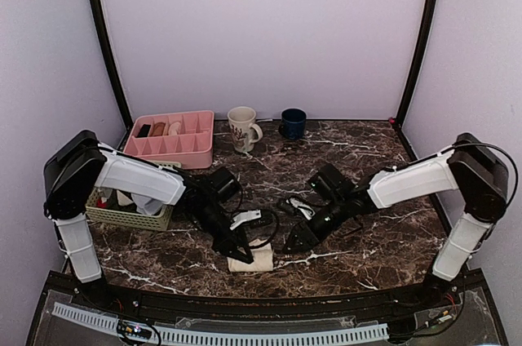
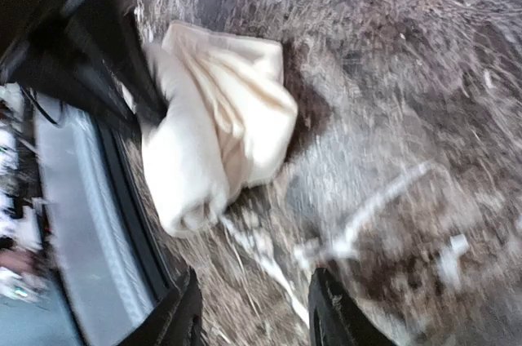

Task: Roll the underwear
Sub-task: Roll the underwear at the center of the board.

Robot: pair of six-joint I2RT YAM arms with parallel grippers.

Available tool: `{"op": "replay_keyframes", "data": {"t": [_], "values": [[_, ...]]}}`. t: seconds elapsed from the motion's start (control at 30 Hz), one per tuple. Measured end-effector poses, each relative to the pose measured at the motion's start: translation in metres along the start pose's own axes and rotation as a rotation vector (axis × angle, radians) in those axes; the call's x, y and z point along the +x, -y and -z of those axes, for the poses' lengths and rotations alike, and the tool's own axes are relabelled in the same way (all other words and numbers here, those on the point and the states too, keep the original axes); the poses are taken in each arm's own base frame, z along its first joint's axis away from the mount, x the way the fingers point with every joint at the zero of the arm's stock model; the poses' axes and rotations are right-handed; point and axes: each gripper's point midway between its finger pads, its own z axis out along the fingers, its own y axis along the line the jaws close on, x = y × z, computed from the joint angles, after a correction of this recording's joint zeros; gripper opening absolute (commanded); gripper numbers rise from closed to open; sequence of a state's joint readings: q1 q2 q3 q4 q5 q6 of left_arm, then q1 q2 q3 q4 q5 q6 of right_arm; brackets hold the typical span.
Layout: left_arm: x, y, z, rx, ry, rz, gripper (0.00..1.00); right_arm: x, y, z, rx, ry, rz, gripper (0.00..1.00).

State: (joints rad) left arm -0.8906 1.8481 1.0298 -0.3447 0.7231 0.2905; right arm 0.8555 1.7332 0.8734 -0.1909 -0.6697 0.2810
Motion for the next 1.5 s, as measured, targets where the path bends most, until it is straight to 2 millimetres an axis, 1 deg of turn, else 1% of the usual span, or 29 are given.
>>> {"op": "replay_keyframes", "data": {"t": [0.03, 0.1, 0.2, 0.27, 0.37, 0.5, 0.63, 0.77, 0.9, 1.0, 1.03, 1.1, 1.17, 1.23, 1.27, 1.4, 1.5], "values": [[-0.001, 0.0, 0.0, 0.031, 0.004, 0.02, 0.14, 0.002, -0.001, 0.005, 0.028, 0.028, 0.049, 0.5], [-0.002, -0.001, 0.0, 0.093, 0.013, 0.061, 0.14, 0.005, -0.01, 0.013, 0.067, 0.081, 0.156, 0.51], [-0.004, -0.003, 0.001, 0.173, 0.025, 0.121, 0.14, 0.0, -0.038, 0.02, 0.114, 0.168, 0.383, 0.51], [-0.005, -0.005, 0.002, 0.223, 0.033, 0.159, 0.15, -0.006, -0.053, 0.018, 0.139, 0.205, 0.509, 0.51], [-0.005, -0.005, 0.003, 0.273, 0.04, 0.199, 0.14, -0.009, -0.064, 0.008, 0.191, 0.216, 0.664, 0.51], [-0.005, -0.006, 0.004, 0.312, 0.041, 0.233, 0.15, -0.008, -0.066, -0.013, 0.255, 0.176, 0.811, 0.53], [-0.005, -0.007, 0.004, 0.334, 0.04, 0.256, 0.15, -0.003, -0.059, -0.037, 0.304, 0.124, 0.912, 0.54], [-0.005, -0.006, 0.004, 0.347, 0.04, 0.266, 0.15, 0.004, -0.048, -0.052, 0.339, 0.082, 0.96, 0.55], [-0.004, -0.007, 0.004, 0.357, 0.043, 0.277, 0.15, -0.001, -0.044, -0.059, 0.37, 0.079, 0.988, 0.52], [-0.003, -0.007, 0.004, 0.365, 0.042, 0.289, 0.15, -0.005, -0.041, -0.061, 0.389, 0.08, 1.004, 0.44], [-0.003, -0.007, 0.005, 0.366, 0.042, 0.29, 0.15, -0.006, -0.04, -0.062, 0.395, 0.079, 1.009, 0.43], [-0.003, -0.007, 0.005, 0.367, 0.041, 0.295, 0.17, -0.008, -0.039, -0.062, 0.407, 0.083, 1.011, 0.33], [-0.002, -0.007, 0.006, 0.37, 0.04, 0.302, 0.2, -0.009, -0.039, -0.063, 0.411, 0.081, 1.008, 0.2], [-0.002, -0.007, 0.007, 0.375, 0.041, 0.309, 0.25, -0.011, -0.04, -0.063, 0.414, 0.08, 1.006, 0.02], [-0.002, -0.007, 0.008, 0.378, 0.042, 0.313, 0.28, -0.012, -0.04, -0.063, 0.414, 0.079, 0.997, 0.0], [-0.003, -0.005, 0.013, 0.38, 0.053, 0.316, 0.42, -0.013, -0.043, -0.063, 0.41, 0.059, 0.971, 0.0], [-0.004, -0.007, 0.021, 0.317, 0.068, 0.286, 0.5, -0.014, -0.045, -0.063, 0.401, 0.038, 0.929, 0.0]]}}
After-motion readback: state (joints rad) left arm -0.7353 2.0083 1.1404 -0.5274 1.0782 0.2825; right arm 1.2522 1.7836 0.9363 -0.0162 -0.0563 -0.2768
